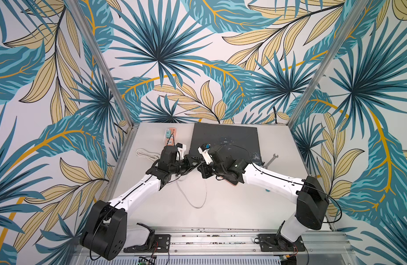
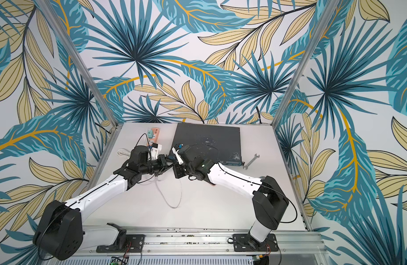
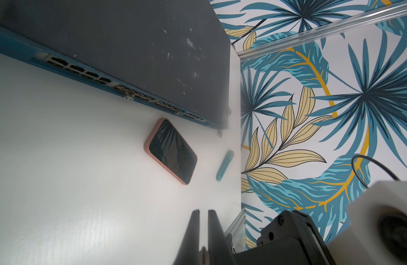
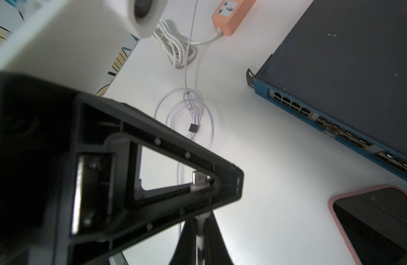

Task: Plug the charging cable into the phone
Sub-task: Pick up the charging cable from the center of the board.

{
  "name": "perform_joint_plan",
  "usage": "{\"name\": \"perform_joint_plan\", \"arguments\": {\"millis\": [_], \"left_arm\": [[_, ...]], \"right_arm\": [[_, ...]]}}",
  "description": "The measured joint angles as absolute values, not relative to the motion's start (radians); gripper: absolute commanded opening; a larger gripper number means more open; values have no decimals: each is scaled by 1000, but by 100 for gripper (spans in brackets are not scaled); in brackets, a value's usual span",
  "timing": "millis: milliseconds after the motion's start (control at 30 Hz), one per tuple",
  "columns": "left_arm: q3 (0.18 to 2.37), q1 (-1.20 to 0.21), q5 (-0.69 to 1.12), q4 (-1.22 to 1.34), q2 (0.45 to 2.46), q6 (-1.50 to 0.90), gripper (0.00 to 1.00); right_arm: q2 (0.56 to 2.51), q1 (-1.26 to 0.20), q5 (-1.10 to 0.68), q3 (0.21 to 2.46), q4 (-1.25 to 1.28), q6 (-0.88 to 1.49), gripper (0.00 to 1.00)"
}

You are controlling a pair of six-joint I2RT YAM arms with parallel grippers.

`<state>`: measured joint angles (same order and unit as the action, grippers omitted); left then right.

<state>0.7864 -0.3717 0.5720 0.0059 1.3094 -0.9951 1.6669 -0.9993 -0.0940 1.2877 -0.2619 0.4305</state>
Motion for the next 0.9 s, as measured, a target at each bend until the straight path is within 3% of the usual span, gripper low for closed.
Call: {"name": "perform_joint_plan", "arguments": {"millis": [33, 67, 133, 167, 500, 900], "left_arm": [[789, -372, 574, 2, 1309, -992, 55], [793, -372, 573, -3, 1309, -989, 72], [813, -372, 569, -36, 1309, -977, 97], [826, -372, 564, -56, 1309, -970, 100], [999, -447, 417, -345, 1339, -882, 100], [1364, -649, 276, -627, 1763, -943, 100]], "right_arm": [[1667, -999, -90, 1288, -263, 432, 0], [1667, -997, -81, 1288, -267, 435, 0], [1664, -990, -65, 1283, -271, 451, 0], [1653, -985, -52, 1265, -263, 462, 0], [1361, -962, 72, 909, -255, 664, 0], [1138, -956, 134, 653, -188, 889, 0]]}}
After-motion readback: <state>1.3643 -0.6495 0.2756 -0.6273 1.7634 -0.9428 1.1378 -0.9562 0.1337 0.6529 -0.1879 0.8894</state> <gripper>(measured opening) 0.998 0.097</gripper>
